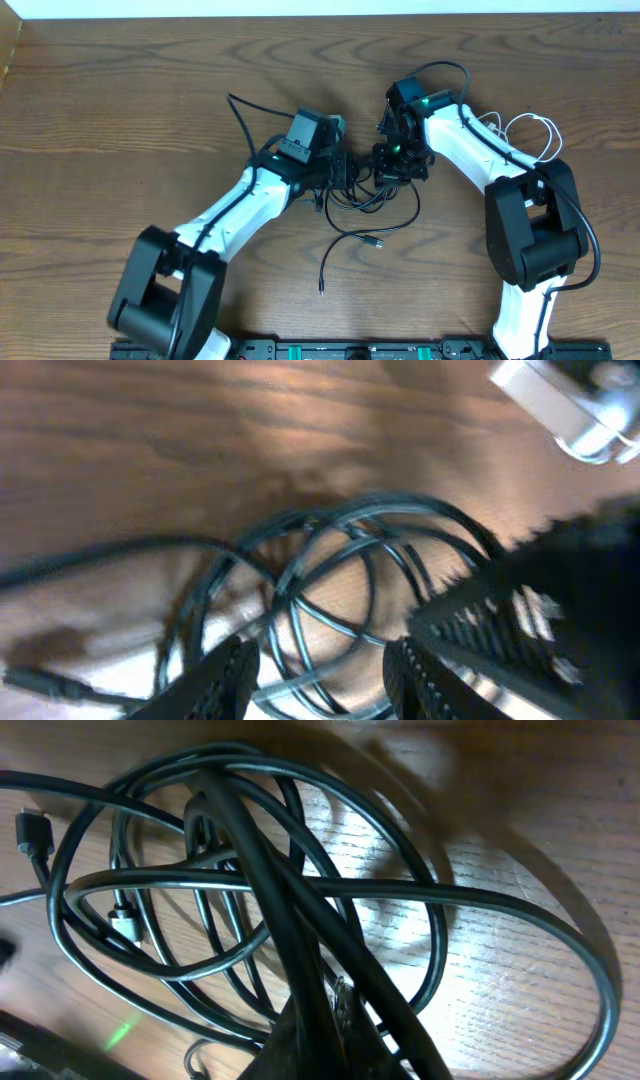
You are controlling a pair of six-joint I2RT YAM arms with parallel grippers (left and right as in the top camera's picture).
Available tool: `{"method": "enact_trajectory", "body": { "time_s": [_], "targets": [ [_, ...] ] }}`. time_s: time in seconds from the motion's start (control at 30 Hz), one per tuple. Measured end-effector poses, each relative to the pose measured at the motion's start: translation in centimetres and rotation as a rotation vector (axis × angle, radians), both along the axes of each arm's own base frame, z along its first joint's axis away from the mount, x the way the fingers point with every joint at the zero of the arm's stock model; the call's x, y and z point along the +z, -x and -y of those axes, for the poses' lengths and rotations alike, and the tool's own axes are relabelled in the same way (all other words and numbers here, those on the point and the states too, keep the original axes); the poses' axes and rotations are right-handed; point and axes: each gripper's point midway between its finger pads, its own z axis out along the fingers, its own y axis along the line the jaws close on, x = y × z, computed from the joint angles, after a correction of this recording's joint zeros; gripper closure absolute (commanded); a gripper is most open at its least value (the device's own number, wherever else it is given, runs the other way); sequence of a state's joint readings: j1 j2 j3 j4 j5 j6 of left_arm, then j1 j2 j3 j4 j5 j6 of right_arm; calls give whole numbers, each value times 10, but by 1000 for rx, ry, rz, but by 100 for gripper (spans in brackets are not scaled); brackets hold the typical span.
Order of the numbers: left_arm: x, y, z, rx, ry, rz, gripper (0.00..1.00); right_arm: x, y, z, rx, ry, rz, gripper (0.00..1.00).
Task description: Untangle cables
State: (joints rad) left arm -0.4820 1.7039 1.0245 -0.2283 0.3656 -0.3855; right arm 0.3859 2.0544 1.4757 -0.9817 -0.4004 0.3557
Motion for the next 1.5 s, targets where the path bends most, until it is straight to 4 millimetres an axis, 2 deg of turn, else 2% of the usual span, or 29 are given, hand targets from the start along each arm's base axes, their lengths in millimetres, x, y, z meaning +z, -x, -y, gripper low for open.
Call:
{"method": "enact_trajectory", "body": {
  "time_s": [0.13, 0.37, 0.4, 0.47, 0.53, 0.7, 0.77, 0.83, 0.9, 1.03, 1.13, 1.27, 1.5],
  "targets": [
    [-15, -12, -1, 20, -25, 20, 55, 0, 0, 0, 11, -3, 6, 99],
    [-45, -9, -3, 22, -66, -31, 55, 0, -1, -1, 24, -9, 11, 99],
    [-48, -9, -3, 22, -68, -37, 60, 0, -1, -1, 25, -10, 12, 99],
    [-53, -8, -2, 21, -72, -45, 78, 0, -1, -1, 25, -11, 12, 99],
    [-54, -8, -2, 22, -72, -46, 91, 0, -1, -1, 25, -10, 12, 99],
    [-53, -6, -1, 13, -67, -54, 92, 0, -1, -1, 28, -12, 16, 99],
    [-48, -4, -1, 9, -56, -59, 92, 1, -1, -2, 29, -13, 17, 99],
    [-34, -2, -2, 12, -38, -55, 92, 1, -3, -2, 30, -16, 25, 99],
    [-13, -2, -3, 25, -9, -33, 92, 1, -5, -4, 32, -23, 35, 99],
    [44, 3, -12, 91, 67, 17, 92, 1, -6, -4, 33, -27, 36, 99],
    [71, 12, -18, 141, 107, 19, 92, 1, -4, -4, 35, -26, 30, 99],
    [87, 31, -27, 179, 120, -21, 92, 1, -2, -4, 35, -25, 21, 99],
    [99, 66, -51, 217, 120, -123, 92, 1, -1, -5, 39, -29, 22, 99]
  ]
}}
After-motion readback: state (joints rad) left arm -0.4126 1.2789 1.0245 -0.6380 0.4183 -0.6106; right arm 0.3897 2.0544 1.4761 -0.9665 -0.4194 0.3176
